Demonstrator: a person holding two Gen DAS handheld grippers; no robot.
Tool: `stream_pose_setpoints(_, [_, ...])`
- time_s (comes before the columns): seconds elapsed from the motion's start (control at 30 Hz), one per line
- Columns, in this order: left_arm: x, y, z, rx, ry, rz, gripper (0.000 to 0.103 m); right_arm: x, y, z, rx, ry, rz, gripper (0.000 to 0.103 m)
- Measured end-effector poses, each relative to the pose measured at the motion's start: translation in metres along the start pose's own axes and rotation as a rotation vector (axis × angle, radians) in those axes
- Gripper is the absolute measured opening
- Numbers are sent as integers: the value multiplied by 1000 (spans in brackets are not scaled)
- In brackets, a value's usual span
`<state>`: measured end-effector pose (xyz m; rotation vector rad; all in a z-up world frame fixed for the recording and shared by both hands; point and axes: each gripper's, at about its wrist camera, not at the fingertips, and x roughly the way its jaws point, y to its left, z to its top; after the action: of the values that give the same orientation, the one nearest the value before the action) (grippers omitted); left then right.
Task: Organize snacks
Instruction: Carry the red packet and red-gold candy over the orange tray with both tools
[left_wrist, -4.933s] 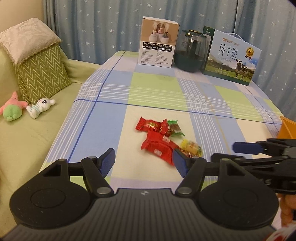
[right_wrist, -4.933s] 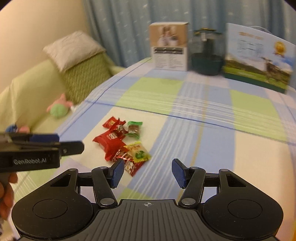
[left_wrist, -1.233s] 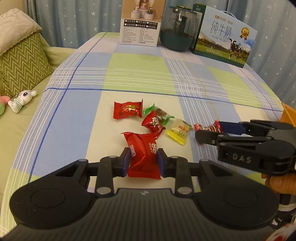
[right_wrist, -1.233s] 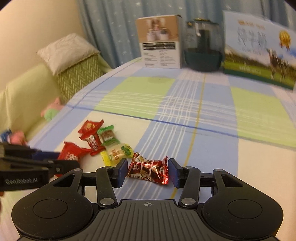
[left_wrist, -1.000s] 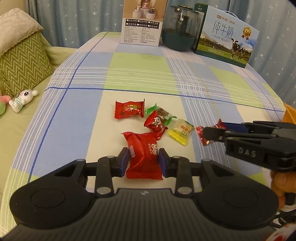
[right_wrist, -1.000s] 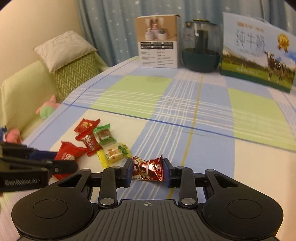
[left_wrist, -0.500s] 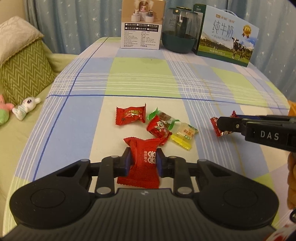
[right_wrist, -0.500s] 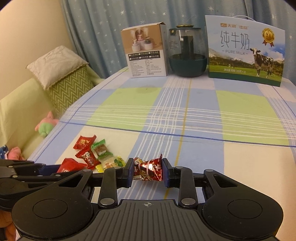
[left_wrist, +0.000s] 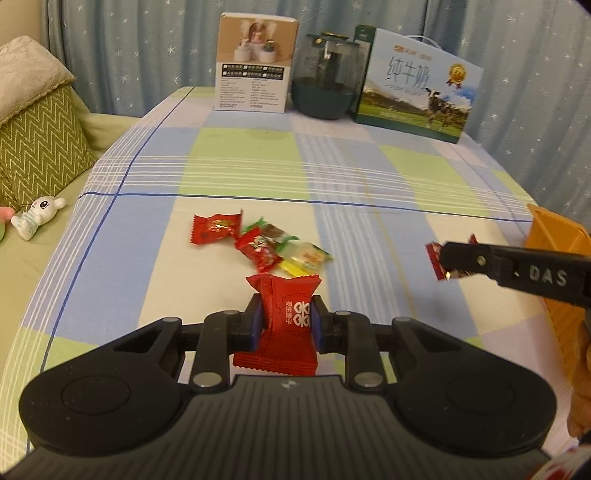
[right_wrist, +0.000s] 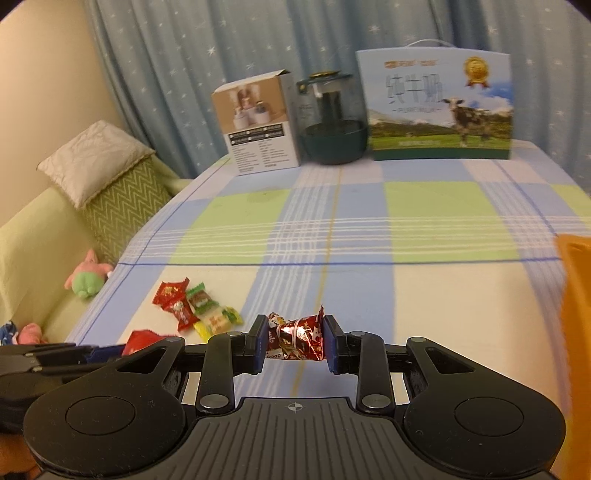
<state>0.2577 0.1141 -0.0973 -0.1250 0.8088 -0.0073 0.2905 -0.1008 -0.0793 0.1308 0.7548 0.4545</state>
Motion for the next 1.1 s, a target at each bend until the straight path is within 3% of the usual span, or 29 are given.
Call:
stream_pose_setpoints(0.47, [-66,-64,-6,31,-44,-68,23,-111,-33,-3,92,-74,-89,31])
stream_pose_setpoints(0.73, [-102,-139,7,104,-86,-165,23,-186,-68,-10,120,-137,-171,31])
stream_pose_setpoints(1.1, [-103,-238,7,184,-40,-301,23,-259,-145,-34,225,-171,-282,31])
